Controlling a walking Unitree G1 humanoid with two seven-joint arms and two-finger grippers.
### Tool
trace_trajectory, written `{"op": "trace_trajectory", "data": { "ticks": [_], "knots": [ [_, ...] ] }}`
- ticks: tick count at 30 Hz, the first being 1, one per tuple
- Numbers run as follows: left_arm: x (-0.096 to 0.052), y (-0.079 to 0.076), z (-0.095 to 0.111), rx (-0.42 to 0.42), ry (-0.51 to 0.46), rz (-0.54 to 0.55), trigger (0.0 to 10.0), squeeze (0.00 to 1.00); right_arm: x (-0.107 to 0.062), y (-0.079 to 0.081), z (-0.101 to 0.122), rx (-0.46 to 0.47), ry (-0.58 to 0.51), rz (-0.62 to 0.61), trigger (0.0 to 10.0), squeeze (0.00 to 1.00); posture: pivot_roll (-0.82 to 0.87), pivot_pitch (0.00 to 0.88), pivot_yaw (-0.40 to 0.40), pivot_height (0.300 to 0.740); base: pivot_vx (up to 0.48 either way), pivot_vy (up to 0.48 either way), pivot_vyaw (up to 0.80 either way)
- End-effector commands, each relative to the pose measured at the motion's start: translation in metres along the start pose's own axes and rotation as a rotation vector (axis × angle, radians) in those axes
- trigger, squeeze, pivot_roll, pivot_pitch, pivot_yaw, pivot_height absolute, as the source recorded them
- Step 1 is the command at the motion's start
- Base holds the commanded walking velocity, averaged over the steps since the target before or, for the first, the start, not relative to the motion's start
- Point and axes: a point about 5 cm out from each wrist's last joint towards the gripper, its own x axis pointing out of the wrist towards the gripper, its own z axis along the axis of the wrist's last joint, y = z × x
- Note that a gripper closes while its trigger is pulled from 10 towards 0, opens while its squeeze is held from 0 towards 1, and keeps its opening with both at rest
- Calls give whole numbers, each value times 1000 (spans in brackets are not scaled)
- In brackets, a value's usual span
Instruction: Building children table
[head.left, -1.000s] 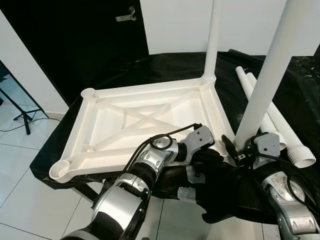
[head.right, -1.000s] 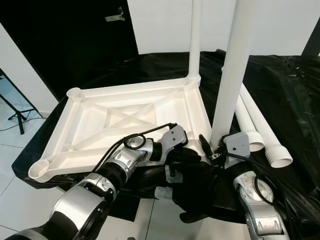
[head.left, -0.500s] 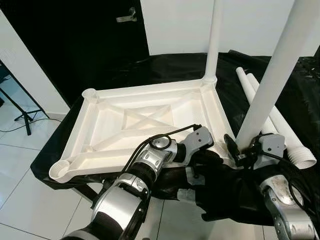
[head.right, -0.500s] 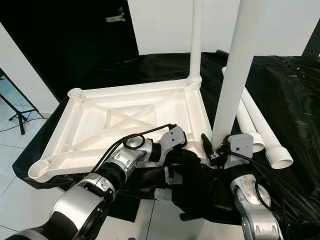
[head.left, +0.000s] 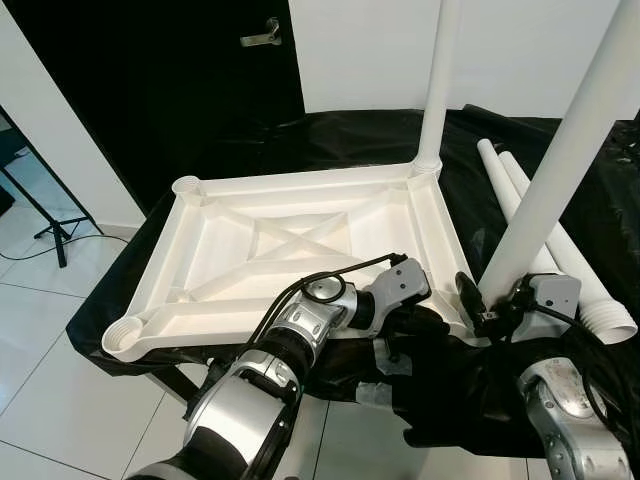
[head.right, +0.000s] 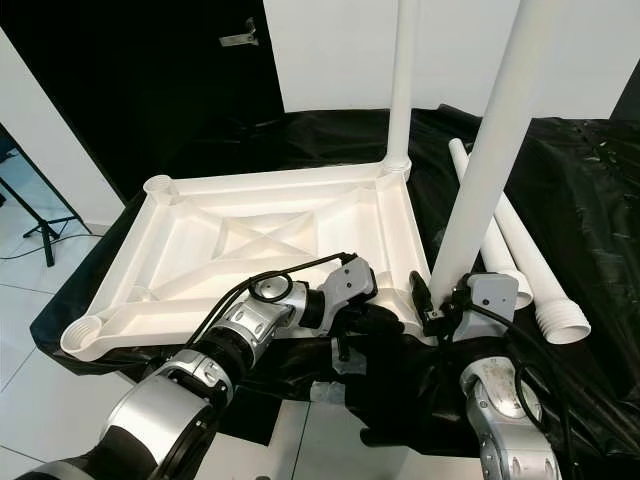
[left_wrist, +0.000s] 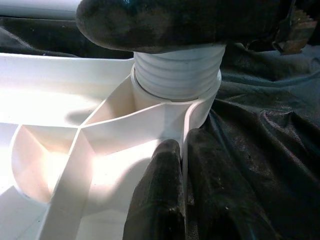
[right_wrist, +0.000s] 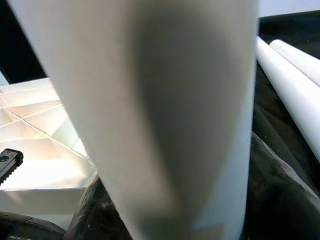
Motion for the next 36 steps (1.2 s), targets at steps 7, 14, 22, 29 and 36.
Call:
{"op": "trace_trajectory", "data": {
  "ticks": [7, 14, 22, 29, 36],
  "knots": [
    [0, -12, -37, -131, 106, 3, 10000, 0, -17, 16, -16, 238, 20, 135, 0, 0, 59, 0, 74, 740, 0, 0, 0],
    [-1, -12, -38, -132, 106, 8, 10000, 0, -30, 16, -18, 198, -47, 150, 0, 0, 59, 0, 73, 740, 0, 0, 0],
    [-2, -12, -39, -131, 108, 16, 10000, 0, -43, -4, -18, 65, -92, -123, 0, 0, 43, 0, 79, 740, 0, 0, 0],
    [2, -9, -30, -124, 53, 40, 10000, 0, -29, -12, -16, 22, -116, -305, 0, 0, 34, 0, 97, 740, 0, 0, 0],
    [3, -9, -26, -117, 22, 37, 10000, 0, -13, -5, -12, 45, -149, -396, 0, 0, 55, 0, 116, 740, 0, 0, 0]
  ]
}}
